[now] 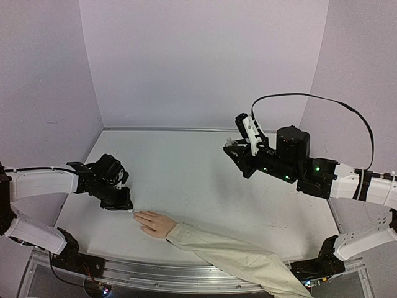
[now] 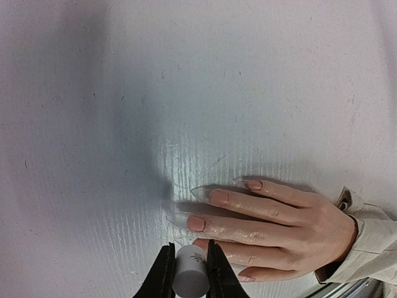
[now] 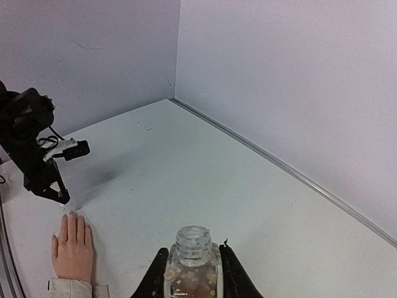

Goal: Paint the nails

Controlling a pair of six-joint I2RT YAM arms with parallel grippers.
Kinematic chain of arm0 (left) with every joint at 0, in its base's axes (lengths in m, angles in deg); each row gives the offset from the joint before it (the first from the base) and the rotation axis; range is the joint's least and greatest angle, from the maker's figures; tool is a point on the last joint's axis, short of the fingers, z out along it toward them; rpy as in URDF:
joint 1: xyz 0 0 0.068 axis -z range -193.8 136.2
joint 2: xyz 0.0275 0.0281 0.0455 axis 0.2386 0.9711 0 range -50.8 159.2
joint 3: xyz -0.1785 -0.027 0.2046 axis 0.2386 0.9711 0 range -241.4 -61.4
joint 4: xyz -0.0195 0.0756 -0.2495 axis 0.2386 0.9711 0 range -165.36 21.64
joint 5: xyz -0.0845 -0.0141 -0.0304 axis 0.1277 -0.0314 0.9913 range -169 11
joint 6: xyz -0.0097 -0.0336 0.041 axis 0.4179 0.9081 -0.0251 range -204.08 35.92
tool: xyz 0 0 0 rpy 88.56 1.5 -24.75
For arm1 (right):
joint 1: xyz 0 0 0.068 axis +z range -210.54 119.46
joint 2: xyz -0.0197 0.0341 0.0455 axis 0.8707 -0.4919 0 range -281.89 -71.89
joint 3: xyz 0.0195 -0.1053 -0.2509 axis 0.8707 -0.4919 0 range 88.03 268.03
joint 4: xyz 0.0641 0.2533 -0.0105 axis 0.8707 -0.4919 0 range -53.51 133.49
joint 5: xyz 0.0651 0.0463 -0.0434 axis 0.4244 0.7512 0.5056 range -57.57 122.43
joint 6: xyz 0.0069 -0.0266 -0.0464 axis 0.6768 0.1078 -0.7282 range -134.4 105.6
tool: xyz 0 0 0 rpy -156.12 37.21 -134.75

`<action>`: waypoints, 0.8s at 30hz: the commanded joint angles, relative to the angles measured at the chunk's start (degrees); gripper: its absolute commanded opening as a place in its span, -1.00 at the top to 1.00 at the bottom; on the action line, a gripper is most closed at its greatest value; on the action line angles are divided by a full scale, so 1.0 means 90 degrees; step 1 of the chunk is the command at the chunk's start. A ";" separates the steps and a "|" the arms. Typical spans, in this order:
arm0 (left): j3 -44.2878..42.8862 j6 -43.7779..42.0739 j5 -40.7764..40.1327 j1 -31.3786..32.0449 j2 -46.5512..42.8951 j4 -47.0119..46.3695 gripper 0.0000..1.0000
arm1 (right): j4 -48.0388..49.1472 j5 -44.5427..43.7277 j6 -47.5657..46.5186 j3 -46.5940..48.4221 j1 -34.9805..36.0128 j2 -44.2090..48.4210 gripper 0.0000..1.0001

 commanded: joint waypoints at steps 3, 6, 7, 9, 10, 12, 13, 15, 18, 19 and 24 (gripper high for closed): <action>-0.0021 -0.0073 -0.0117 -0.0035 0.0037 -0.0264 1.00 | 0.0367 0.0059 0.0089 0.0267 0.0001 0.0009 1.00; -0.0011 -0.0076 -0.0138 -0.0035 0.0057 -0.0267 1.00 | 0.0365 0.0072 0.0089 0.0286 0.0004 -0.0002 1.00; -0.0011 -0.0080 -0.0148 -0.0035 0.0073 -0.0273 1.00 | 0.0366 0.0072 0.0089 0.0286 0.0002 -0.0004 1.00; -0.0011 -0.0080 -0.0158 -0.0035 0.0091 -0.0281 1.00 | 0.0366 0.0079 0.0094 0.0296 -0.0001 -0.0012 1.00; -0.0010 -0.0080 -0.0159 -0.0035 0.0102 -0.0288 1.00 | 0.0370 0.0080 0.0095 0.0296 0.0002 -0.0004 1.00; -0.0011 -0.0090 -0.0159 -0.0035 0.0114 -0.0293 1.00 | 0.0372 0.0082 0.0098 0.0296 0.0004 -0.0002 1.00; -0.0011 -0.0097 -0.0159 -0.0035 0.0119 -0.0288 1.00 | 0.0365 0.0082 0.0097 0.0291 0.0004 -0.0002 1.00; -0.0011 -0.0100 -0.0165 -0.0035 0.0124 -0.0291 1.00 | 0.0365 0.0087 0.0107 0.0286 -0.0003 0.0007 1.00; -0.0002 -0.0105 -0.0152 -0.0035 0.0110 -0.0293 1.00 | 0.0370 0.0091 0.0104 0.0295 -0.0002 -0.0001 1.00; 0.0019 -0.0096 -0.0149 -0.0035 0.0085 -0.0292 1.00 | 0.0368 0.0092 0.0107 0.0296 -0.0006 0.0003 1.00; 0.0076 -0.0080 -0.0206 -0.0035 0.0045 -0.0284 1.00 | 0.0374 0.0090 0.0109 0.0303 0.0001 -0.0016 1.00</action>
